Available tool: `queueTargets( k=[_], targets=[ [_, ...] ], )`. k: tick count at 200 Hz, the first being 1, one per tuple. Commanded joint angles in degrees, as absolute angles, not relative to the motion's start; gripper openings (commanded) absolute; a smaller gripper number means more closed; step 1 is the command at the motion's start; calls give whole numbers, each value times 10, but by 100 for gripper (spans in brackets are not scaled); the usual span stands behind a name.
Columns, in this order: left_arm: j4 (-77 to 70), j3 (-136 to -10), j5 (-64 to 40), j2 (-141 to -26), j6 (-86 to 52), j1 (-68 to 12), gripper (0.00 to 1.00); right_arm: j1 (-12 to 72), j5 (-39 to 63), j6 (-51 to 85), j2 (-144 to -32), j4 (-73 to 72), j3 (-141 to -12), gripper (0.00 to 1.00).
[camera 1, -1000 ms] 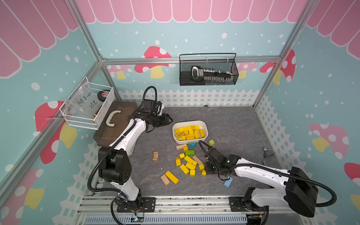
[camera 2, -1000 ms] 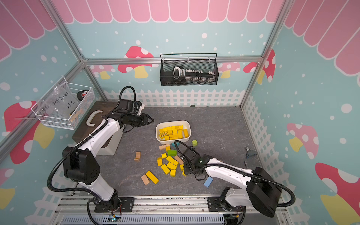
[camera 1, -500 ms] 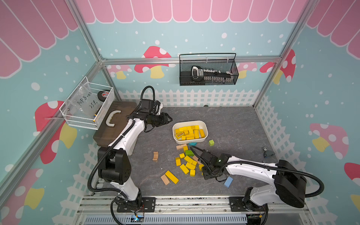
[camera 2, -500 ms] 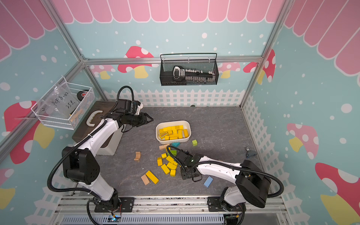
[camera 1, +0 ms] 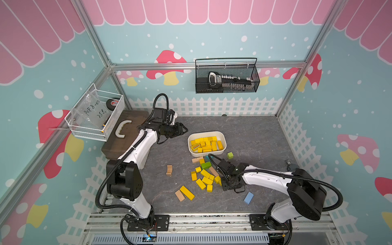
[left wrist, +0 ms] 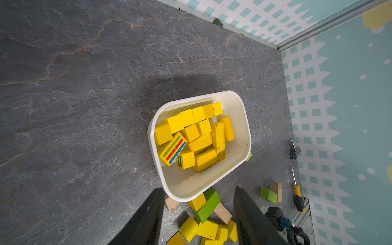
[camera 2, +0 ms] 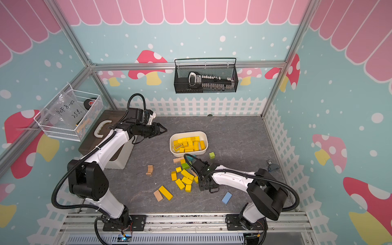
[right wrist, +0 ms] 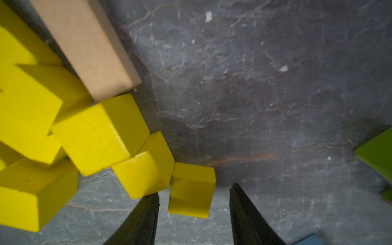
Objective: Pick out the yellow building blocks
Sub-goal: Pick up the building block from the center of the board.
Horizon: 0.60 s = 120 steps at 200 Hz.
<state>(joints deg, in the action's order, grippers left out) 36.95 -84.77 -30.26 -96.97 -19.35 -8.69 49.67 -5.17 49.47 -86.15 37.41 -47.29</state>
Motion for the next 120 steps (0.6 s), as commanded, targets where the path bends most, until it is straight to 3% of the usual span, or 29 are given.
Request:
queueTargets(
  k=[1,120],
  targets=[
    [362,-840,-310,-969,-196,-83,57,487,-64,493,-862,364,-481,53],
    [361,-842,-317,-967,-200,-79,57,485,-33,497,-836,337,-442,41]
  ],
)
